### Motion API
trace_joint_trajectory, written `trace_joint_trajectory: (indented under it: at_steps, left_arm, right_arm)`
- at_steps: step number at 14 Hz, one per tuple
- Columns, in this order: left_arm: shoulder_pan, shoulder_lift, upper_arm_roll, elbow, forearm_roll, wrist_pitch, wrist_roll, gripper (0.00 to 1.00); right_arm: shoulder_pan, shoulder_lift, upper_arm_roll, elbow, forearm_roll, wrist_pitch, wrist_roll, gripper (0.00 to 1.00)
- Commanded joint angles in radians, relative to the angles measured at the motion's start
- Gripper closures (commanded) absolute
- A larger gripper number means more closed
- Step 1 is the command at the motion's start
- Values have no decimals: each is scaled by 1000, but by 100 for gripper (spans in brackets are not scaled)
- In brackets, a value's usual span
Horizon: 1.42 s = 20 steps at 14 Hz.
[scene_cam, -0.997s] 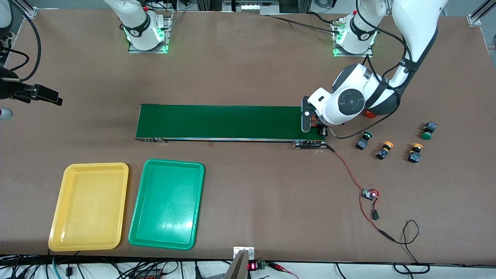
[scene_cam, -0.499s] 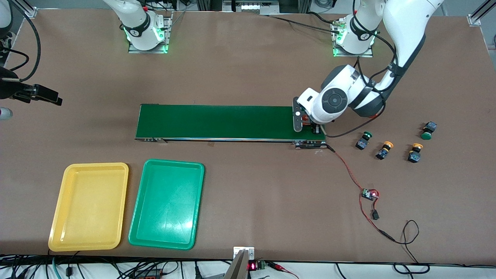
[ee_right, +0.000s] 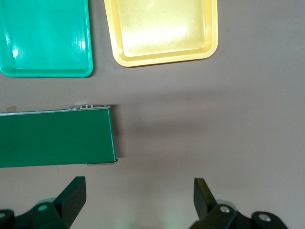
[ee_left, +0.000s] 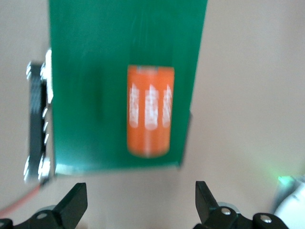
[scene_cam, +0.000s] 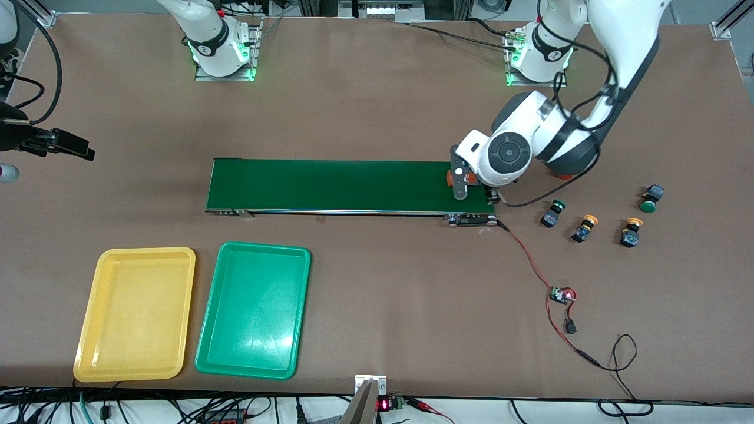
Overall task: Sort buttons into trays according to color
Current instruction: 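Carry the orange cylinder onto the green belt and release it, then move the left gripper back and grasp a green-capped button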
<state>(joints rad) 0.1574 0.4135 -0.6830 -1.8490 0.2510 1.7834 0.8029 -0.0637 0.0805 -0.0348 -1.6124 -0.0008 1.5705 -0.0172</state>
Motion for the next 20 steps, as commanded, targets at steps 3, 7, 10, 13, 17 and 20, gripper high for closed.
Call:
trace_joint_trajectory:
  at_steps: [3, 7, 10, 13, 17, 20]
  left_arm:
    - [11, -22, -1, 192, 11, -305, -335, 0]
    - [11, 1, 14, 267, 24, -297, -859, 0]
    - [28, 51, 113, 416, 13, -297, -921, 0]
    - [47, 105, 172, 446, -1, -308, -887, 0]
    - [108, 142, 174, 328, 28, -255, -854, 0]
    - [158, 134, 174, 177, 59, -51, -692, 0]
  right_arm:
    - [-1, 2, -1, 11, 7, 0, 13, 0]
    - [-1, 2, 1, 11, 7, 0, 11, 0]
    - [-1, 2, 1, 9, 10, 0, 11, 0]
    - [-1, 2, 1, 11, 10, 0, 11, 0]
    - [-1, 2, -1, 11, 12, 0, 11, 0]
    - [-2, 2, 1, 9, 12, -1, 11, 0]
